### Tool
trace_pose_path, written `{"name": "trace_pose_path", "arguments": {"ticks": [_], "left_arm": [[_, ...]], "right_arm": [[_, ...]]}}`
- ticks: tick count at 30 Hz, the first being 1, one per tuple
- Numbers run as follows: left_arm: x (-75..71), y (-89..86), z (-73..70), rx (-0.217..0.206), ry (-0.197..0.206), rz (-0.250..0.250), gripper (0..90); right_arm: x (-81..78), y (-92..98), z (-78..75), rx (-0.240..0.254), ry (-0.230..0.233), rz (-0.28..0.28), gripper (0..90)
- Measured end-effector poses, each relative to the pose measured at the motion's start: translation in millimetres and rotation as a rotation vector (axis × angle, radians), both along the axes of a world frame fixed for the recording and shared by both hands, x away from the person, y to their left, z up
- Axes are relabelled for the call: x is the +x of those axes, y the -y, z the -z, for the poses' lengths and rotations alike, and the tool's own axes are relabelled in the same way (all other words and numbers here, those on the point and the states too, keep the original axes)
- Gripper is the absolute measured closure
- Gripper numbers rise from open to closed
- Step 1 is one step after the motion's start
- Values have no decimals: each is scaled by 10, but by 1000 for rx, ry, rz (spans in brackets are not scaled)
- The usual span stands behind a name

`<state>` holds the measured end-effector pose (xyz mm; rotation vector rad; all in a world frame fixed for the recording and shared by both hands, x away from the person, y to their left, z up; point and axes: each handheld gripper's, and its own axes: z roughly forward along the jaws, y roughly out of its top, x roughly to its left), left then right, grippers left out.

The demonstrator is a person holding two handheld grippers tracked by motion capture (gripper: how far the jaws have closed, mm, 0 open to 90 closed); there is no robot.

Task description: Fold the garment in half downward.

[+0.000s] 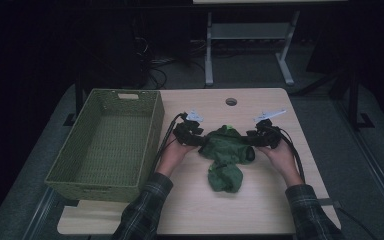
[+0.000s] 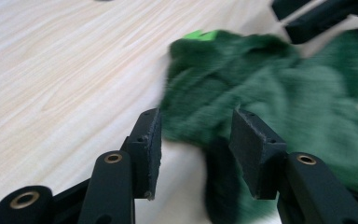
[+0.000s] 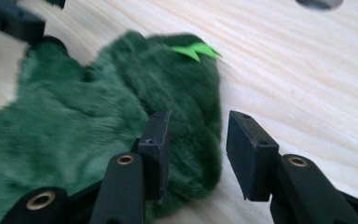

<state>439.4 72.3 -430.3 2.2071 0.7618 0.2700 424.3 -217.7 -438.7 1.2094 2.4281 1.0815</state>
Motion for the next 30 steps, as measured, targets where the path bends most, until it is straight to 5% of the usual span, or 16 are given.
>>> {"name": "trace_pose_path", "arguments": {"ticks": [6,16,30], "left_arm": [[216,54,137,26,-44,-1,523],[305,180,310,34,-86,12,568],[398,262,365,7,-125,24,779]], "right_arm": [[95,11,160,-8,-33,7,590],[138,-46,273,-32,-58,0,656],[142,-59,290,-19,-64,-2,796]]}}
